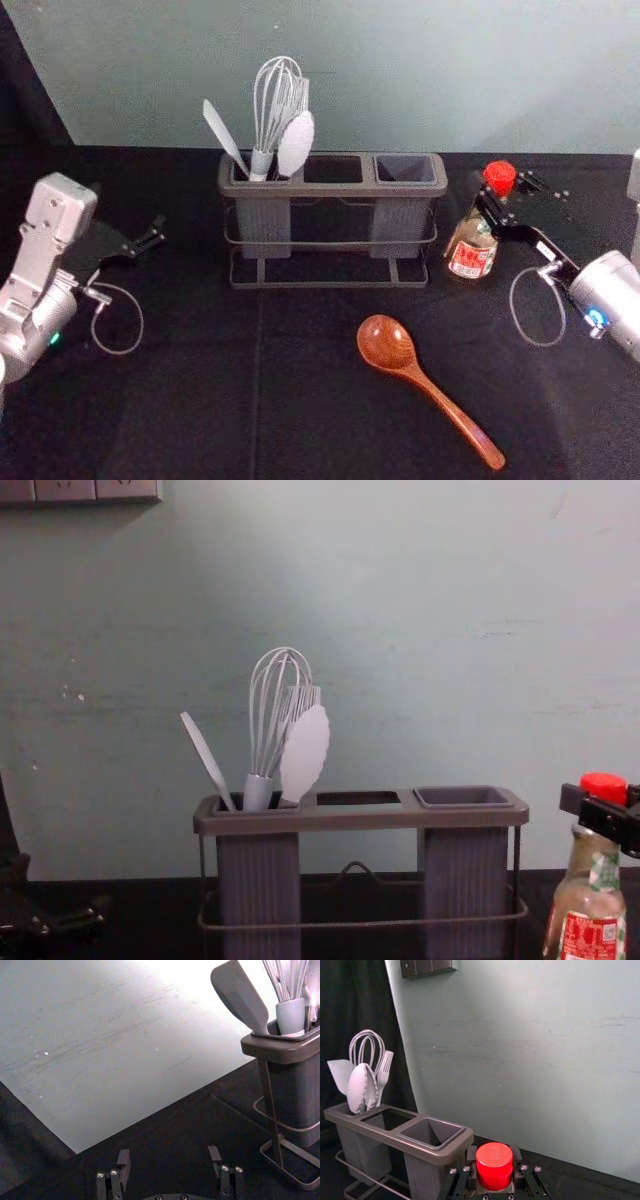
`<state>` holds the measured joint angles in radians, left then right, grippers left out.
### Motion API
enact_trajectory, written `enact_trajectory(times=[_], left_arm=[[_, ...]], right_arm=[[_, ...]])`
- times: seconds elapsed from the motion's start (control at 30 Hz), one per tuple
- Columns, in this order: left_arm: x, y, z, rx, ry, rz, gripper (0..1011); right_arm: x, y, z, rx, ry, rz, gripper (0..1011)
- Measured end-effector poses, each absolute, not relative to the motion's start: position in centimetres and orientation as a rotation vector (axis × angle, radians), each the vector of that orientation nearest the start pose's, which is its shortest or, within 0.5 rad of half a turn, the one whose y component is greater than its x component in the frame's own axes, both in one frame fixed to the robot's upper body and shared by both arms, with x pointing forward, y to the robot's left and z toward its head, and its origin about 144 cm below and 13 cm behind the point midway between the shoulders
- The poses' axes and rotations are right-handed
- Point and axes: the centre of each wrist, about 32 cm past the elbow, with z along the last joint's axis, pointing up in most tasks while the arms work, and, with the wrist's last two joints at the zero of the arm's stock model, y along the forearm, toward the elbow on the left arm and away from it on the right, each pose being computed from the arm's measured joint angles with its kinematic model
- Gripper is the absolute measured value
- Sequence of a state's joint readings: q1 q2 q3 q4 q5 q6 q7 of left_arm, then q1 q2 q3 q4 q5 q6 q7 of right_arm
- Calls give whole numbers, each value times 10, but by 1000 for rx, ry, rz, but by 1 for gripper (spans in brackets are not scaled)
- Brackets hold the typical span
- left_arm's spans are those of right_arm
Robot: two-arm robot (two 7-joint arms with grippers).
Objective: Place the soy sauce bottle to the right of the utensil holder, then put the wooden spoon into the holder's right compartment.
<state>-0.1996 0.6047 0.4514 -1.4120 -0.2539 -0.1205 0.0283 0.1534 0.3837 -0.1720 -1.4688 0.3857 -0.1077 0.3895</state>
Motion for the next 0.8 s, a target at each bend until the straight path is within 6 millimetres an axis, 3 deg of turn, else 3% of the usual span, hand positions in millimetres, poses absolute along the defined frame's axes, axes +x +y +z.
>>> enact_trajectory(times=[0.8], left_arm=[[489, 310, 1140, 304, -285, 1248, 1011]], right_arm=[[522, -298, 1161, 57, -82, -1055, 383]])
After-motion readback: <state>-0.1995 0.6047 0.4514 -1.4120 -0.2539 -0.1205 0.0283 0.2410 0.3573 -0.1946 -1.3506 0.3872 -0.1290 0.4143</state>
